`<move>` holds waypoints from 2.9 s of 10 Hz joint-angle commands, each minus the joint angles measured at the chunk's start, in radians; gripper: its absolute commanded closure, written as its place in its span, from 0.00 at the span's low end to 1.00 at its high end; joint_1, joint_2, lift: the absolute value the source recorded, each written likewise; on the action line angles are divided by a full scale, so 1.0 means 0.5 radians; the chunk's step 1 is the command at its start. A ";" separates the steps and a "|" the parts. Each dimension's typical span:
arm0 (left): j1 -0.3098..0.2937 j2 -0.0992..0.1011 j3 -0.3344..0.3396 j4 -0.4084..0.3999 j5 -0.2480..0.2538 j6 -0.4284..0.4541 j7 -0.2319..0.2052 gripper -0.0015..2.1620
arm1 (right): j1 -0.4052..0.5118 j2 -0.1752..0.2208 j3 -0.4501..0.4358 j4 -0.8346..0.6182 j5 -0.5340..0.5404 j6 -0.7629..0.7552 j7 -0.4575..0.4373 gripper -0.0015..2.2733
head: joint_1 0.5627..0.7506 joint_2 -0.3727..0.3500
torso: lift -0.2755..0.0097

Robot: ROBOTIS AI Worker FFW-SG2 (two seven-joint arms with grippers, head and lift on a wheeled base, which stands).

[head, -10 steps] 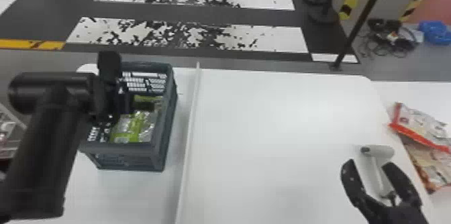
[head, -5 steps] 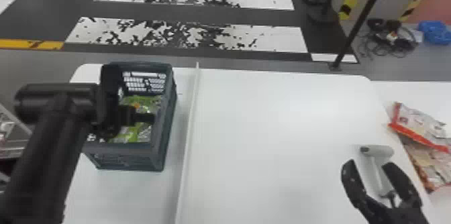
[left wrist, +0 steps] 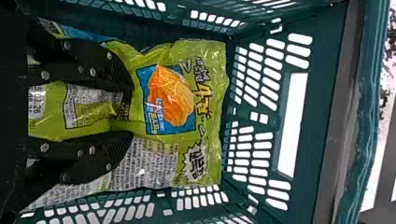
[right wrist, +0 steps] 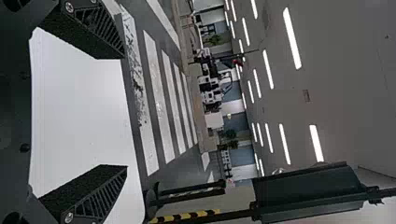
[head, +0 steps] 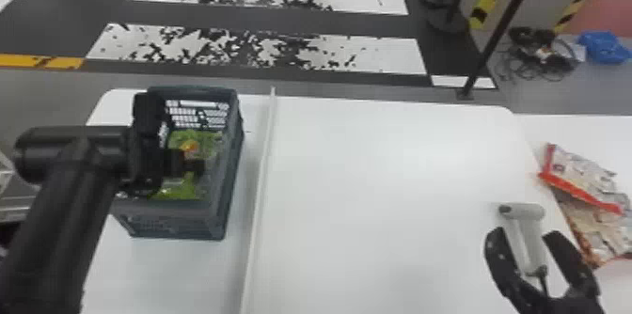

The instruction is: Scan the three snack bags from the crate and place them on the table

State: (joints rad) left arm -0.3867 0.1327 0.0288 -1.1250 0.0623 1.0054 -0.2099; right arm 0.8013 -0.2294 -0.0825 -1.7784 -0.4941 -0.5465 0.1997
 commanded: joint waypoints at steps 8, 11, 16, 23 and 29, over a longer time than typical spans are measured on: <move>0.577 0.014 0.139 -0.941 0.078 0.111 0.085 0.98 | 0.070 0.014 -0.013 -0.033 -0.030 -0.093 0.009 0.04 | 0.70 0.45 | 0.84; 0.684 0.011 0.133 -1.180 0.084 0.111 0.104 0.98 | 0.085 0.014 -0.034 -0.036 -0.049 -0.105 0.036 0.04 | 0.70 0.44 | 0.84; 0.908 0.008 0.163 -1.689 0.063 0.240 0.181 0.98 | 0.116 0.014 -0.050 -0.063 -0.107 -0.111 0.085 0.04 | 0.70 0.43 | 0.84; 1.111 -0.002 0.179 -2.014 0.072 0.111 0.230 0.98 | 0.128 0.017 -0.059 -0.033 -0.150 -0.264 0.153 0.04 | 0.70 0.43 | 0.84; 1.454 -0.005 0.111 -2.714 0.145 -0.122 0.165 0.98 | 0.137 0.017 -0.077 -0.020 -0.159 -0.356 0.159 0.04 | 0.70 0.34 | 0.84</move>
State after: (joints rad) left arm 0.3285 0.1304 0.0947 -2.4598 0.1321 0.9612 -0.1267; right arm 0.8671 -0.2210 -0.1208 -1.7857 -0.5733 -0.7183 0.2789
